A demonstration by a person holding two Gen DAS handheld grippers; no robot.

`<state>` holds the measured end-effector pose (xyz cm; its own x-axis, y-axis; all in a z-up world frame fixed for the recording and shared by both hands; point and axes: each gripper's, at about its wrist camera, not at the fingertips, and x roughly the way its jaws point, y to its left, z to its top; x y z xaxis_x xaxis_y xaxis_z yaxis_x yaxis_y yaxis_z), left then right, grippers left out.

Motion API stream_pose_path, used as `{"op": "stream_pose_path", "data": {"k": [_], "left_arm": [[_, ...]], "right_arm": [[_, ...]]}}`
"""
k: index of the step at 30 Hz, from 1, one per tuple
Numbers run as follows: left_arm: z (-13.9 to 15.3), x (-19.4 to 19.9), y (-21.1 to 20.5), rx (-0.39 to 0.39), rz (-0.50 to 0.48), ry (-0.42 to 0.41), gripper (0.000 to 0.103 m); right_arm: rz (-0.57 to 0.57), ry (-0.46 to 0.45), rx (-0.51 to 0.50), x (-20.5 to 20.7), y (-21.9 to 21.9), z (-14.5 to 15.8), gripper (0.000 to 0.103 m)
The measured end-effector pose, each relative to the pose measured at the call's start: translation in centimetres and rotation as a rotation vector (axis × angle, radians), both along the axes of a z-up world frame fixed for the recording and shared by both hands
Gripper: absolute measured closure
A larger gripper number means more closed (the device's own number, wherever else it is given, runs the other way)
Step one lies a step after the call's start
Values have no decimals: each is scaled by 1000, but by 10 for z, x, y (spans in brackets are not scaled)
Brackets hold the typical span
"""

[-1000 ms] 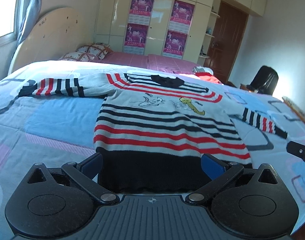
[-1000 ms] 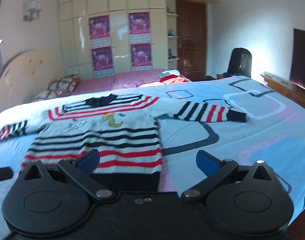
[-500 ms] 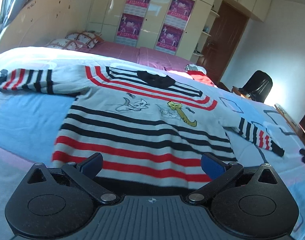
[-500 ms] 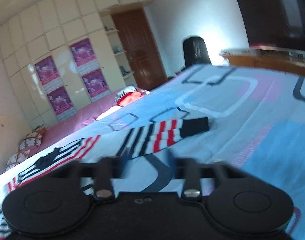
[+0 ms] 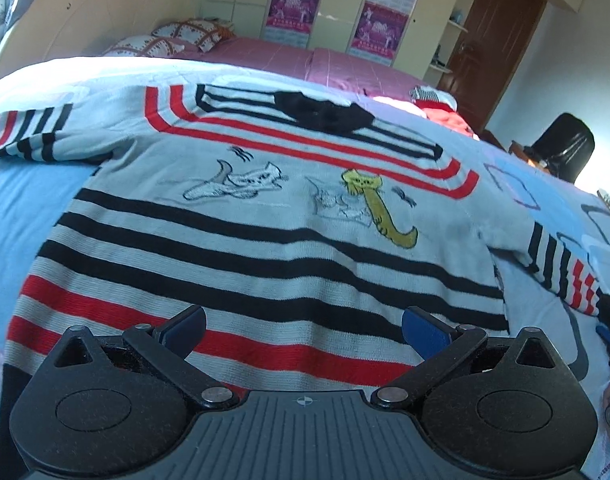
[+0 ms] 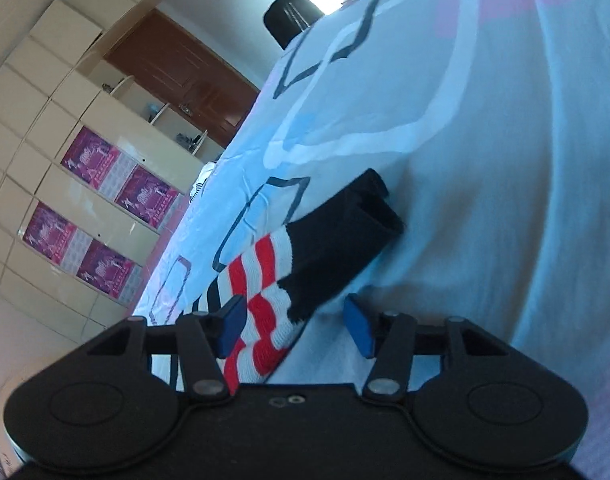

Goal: Fold small clothes
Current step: 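Grasp the black sleeve cuff with the right tool, then fold the held sleeve across the sweater body with the right tool, release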

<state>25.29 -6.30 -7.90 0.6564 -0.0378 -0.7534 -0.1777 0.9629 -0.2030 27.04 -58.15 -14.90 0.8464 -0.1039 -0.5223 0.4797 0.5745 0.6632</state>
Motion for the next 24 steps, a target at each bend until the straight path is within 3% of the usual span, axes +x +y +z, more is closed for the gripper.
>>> {"op": "stream_pose_path", "data": {"k": [3,6,8,10,13,17,20,24], "left_arm": [[-1,8,5,-2,4,-1,0],[2,17,17,20,20,-23,0],[2,23,31,39,28,-28,0],[0,28,49,41,42,-38,0],[-7,40,82,23,54,-31,0],[-14,45,128,-39,67,-69,1],[-13,41,158,-31,97,-92,1],[-13,34,193,20,175,-106,1]], "right_arm": [[-24,48,-40,11,-1,-1,88],[-29,69,-55,18,-5,2,94],[-15,92,-141,20,7,18,95],[24,61,-227,24,31,38,95],[141,-19,-369,33,87,76,95],[397,-139,-512,51,198,116,95],[579,-157,-492,65,276,112,95],[766,-72,-495,97,360,70,93]]}}
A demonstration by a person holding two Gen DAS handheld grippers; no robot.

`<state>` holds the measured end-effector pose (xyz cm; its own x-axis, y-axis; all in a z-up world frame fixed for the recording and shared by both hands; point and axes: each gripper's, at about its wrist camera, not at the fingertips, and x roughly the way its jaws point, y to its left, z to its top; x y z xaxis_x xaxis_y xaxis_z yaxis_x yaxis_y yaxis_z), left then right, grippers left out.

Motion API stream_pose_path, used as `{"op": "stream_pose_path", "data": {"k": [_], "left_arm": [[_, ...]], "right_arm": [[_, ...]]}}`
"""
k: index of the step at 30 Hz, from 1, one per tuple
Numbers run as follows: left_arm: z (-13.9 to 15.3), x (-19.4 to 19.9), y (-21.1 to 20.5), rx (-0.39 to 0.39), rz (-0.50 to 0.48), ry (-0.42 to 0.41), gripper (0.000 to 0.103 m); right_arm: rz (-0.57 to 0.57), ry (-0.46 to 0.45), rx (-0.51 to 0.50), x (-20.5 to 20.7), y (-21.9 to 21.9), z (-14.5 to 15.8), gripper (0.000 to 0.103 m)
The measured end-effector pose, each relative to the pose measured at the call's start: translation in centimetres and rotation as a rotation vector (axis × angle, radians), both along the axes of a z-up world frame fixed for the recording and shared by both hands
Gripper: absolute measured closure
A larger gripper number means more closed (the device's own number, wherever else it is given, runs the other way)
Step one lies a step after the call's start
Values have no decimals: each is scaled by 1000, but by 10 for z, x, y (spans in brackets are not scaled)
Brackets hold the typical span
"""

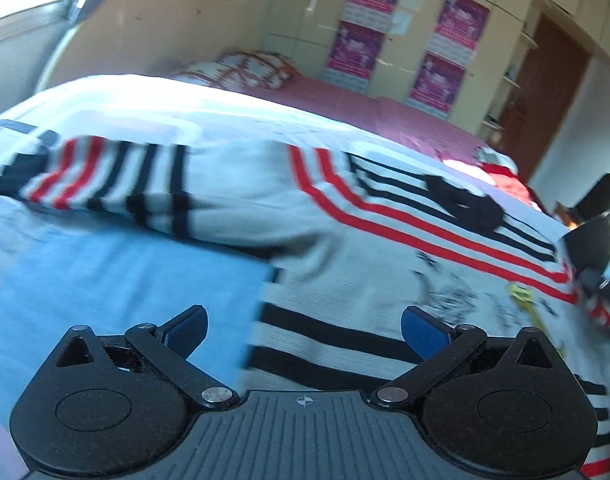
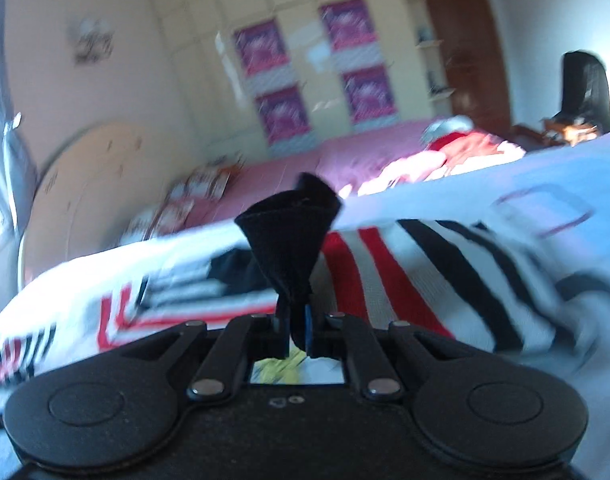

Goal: Fold small clothes
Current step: 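Fold the held sleeve across the sweater body with the right tool, release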

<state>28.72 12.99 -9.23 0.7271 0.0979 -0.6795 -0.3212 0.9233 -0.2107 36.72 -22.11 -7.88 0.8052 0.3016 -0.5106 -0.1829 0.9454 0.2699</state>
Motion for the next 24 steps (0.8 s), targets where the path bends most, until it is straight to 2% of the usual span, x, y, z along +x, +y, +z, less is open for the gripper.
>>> {"op": "stream_pose_path", "data": {"k": [1,2,3,4,5,7,10,12,13,14,15,17,20,24], "left_arm": [[-1,1,9,-8,6,17,0],[-3,3,16,-17,13,31,0],[-4,4,21,-30,12,35,0],[-5,4,25,-44,8,32,0],[-6,6,27,-56,-2,28,0],[-9,14,23,-112,-58,22,1],[-13,30,-8,-173,-138,19,3],[-15,47,-36,-221,-191,19,25],[-18,56,-50,-257,-218,19,27],[-21,65,-64,-301,-243,20,34],[-25,76,-79,-356,-271,30,47],[-31,95,-100,-441,-295,38,49],[-37,121,-127,-509,-296,58,49],[-53,155,-146,-503,-249,109,50]], "right_arm": [[34,42,-36,8,17,-14,82],[73,100,-87,16,33,-25,79],[81,114,-131,16,42,-31,78],[77,64,-164,7,47,-26,66],[85,24,-173,-5,48,-15,61],[54,-28,-143,-24,36,1,63],[-35,-63,-157,-47,13,16,64],[-97,-58,-159,-58,-1,20,64],[-119,-56,-160,-60,-8,22,64],[-134,-55,-161,-66,-18,20,64],[-147,-55,-162,-68,-23,23,64],[-171,-59,-157,-79,-44,16,64],[-201,-61,-145,-89,-64,15,64],[-238,-45,-132,-95,-83,11,64]]}}
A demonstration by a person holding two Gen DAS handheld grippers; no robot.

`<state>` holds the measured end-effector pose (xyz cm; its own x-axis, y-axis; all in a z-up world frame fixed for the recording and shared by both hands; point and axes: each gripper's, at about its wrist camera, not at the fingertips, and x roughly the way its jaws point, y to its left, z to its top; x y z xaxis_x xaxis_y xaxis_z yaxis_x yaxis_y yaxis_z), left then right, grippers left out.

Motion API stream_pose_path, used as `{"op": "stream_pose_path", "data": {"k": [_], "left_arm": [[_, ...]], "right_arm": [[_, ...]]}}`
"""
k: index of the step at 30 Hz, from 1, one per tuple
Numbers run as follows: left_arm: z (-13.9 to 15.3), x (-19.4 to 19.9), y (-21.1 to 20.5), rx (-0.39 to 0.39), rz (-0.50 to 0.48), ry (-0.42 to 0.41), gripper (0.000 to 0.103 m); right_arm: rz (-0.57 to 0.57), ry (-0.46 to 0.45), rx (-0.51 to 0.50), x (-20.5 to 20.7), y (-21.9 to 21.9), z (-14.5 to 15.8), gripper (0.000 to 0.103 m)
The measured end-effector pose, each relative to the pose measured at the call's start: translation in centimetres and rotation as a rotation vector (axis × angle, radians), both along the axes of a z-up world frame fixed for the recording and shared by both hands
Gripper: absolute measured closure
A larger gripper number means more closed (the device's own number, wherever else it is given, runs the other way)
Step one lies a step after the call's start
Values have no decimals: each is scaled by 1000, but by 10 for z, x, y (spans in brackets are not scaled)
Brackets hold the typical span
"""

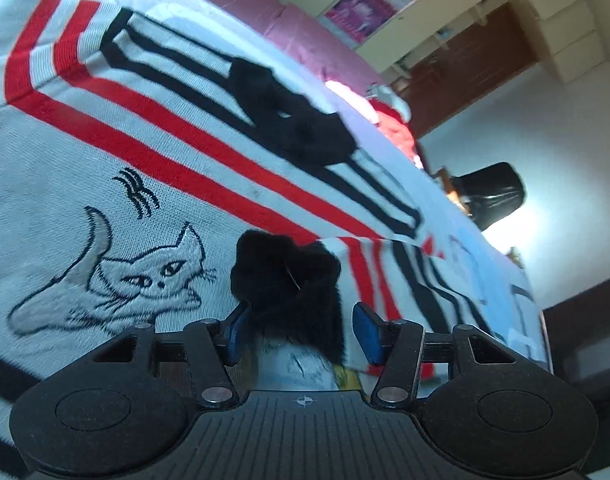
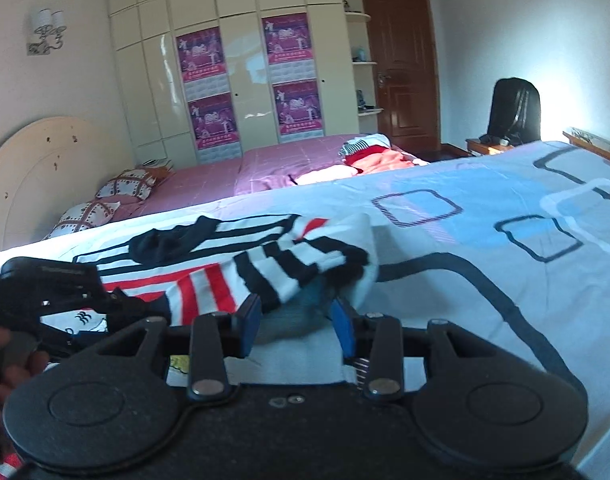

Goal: Fold small clothes
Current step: 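Fold the held sleeve across the sweater body with the right tool, release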

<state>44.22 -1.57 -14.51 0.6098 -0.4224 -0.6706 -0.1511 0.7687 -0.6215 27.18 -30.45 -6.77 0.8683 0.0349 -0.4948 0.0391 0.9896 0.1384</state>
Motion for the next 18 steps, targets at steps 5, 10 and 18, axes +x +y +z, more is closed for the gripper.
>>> {"op": "stream_pose_path", "data": {"k": [5,10,18], "left_arm": [[32,12,-6,110,-13,-166,98],[76,-5,16,279,0,-375,98],[22,3,70,341,47,-200,98]], "right_arm": [[-20,12,11,0,-14,-4,63],[-19,13,44,8,-15,-7,63],[-41,88,108,42,-23,-30,63]]}}
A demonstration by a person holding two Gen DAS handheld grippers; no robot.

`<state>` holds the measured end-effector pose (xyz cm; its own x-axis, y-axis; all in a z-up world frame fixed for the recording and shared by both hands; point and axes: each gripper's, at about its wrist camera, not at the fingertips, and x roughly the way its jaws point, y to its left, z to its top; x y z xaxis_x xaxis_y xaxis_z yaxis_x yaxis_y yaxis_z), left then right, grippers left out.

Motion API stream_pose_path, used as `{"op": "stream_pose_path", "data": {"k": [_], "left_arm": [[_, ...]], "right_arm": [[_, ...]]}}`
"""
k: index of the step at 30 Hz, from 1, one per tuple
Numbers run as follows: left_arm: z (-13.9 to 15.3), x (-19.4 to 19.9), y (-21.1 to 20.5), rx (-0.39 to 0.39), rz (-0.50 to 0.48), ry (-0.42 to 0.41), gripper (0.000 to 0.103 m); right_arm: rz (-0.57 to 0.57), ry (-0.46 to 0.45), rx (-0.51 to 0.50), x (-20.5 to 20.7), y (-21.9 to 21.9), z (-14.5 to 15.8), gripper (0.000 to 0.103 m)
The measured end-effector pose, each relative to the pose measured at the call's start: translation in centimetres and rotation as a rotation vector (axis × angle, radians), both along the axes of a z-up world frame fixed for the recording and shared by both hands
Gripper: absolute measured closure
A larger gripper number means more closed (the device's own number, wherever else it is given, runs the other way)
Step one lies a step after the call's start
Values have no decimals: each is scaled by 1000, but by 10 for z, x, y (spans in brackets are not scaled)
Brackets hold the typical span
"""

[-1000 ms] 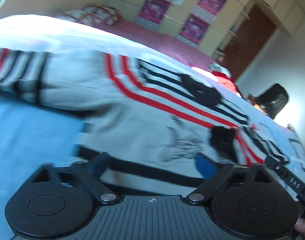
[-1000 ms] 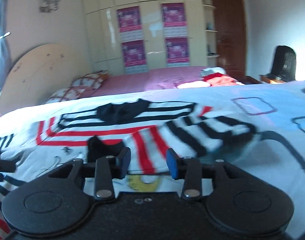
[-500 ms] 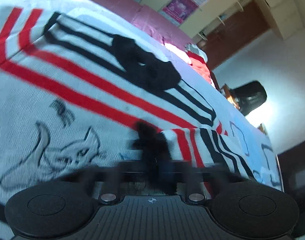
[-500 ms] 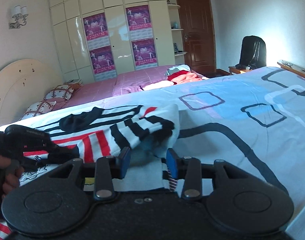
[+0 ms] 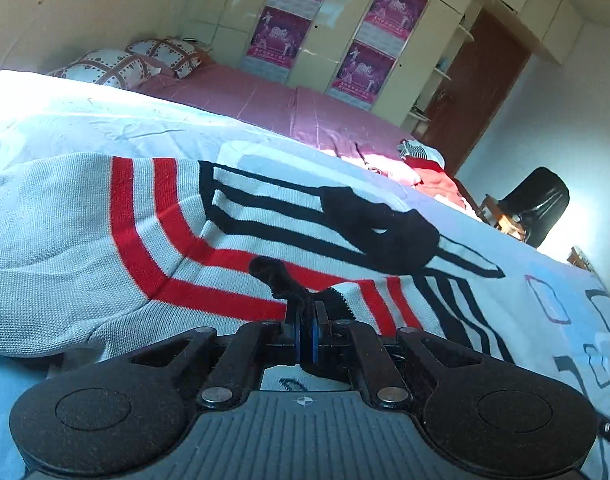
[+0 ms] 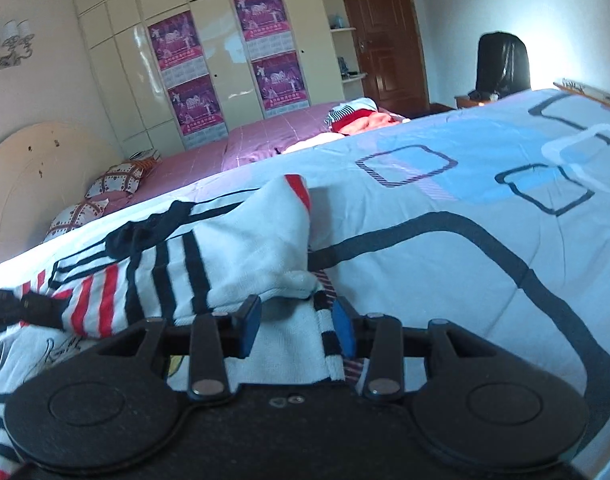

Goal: Fold small clothes
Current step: 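Fold the held sleeve across the sweater body with the right tool, release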

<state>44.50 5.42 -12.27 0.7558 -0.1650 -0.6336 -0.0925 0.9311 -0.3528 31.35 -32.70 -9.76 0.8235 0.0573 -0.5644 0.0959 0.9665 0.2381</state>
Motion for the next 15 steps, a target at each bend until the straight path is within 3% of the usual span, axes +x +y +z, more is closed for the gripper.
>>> {"op": "stream_pose_path", "data": {"k": [3,6,7,9,13,15], "left_arm": [[1,1,-6,24,-11,-10,98],[-9,-6,-3,30,6,-2,98],[-15,-8,-2,37,6,11,98],[-24,-12,-1,44,4,7,98],[-25,-14,-3,75,-15,-11,98],[-22,-15,2,52,-3,-4,96]], "right_arm": [[-24,-10,26,17,-7,1,66],[18,-20,11,36,-2,-3,80],[31,18,-22,45,2,-11,83],[31,126,-86,64,5,-34,81],[75,102,-137,61,8,-37,82],[81,103,-144,61,8,-34,80]]}}
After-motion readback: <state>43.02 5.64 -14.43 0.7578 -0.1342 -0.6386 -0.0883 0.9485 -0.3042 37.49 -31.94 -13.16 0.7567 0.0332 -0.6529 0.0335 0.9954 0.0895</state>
